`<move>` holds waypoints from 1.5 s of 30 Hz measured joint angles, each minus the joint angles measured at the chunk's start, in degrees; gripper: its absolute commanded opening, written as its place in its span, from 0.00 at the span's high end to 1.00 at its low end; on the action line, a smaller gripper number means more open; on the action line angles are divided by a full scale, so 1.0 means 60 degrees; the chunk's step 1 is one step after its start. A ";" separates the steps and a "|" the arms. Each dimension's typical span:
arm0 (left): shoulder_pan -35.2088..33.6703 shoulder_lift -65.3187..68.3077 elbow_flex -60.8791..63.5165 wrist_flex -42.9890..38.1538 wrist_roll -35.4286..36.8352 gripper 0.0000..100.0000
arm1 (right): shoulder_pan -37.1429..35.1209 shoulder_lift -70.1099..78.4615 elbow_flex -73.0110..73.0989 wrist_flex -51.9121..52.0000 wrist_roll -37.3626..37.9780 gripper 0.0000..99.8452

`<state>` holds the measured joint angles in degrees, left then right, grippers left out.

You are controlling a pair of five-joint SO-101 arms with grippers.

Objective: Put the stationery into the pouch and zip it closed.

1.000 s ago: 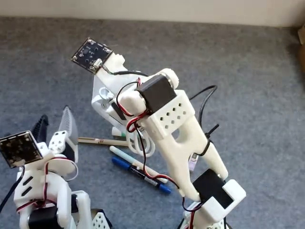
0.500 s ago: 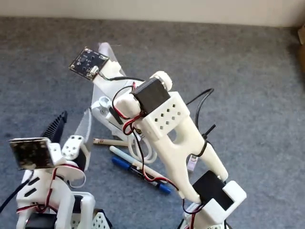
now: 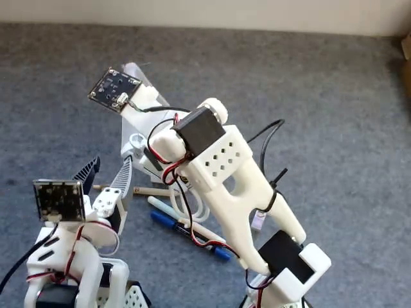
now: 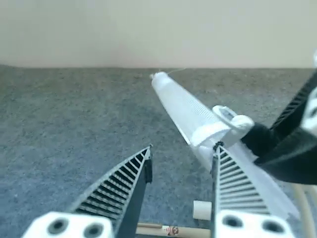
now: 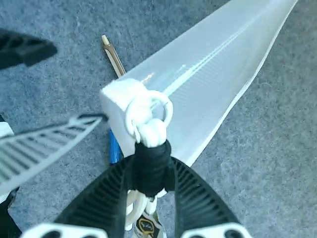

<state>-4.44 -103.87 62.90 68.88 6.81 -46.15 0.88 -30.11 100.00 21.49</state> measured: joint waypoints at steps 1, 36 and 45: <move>-0.0132 0.0000 0.0190 -0.0117 0.0000 0.80 | 0.0000 0.0000 0.0000 0.0000 0.0000 1.00; -0.2154 -0.0029 0.2139 -0.0864 -0.0542 0.80 | -0.0029 0.0029 0.0894 0.0000 0.0234 1.00; -0.3165 -0.0044 0.2447 -0.0864 -0.0527 0.80 | -0.0190 -0.0161 0.1875 -0.0029 0.0220 1.00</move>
<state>-23.43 -104.13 77.58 63.69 3.65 -47.30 -0.09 -18.86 99.82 22.81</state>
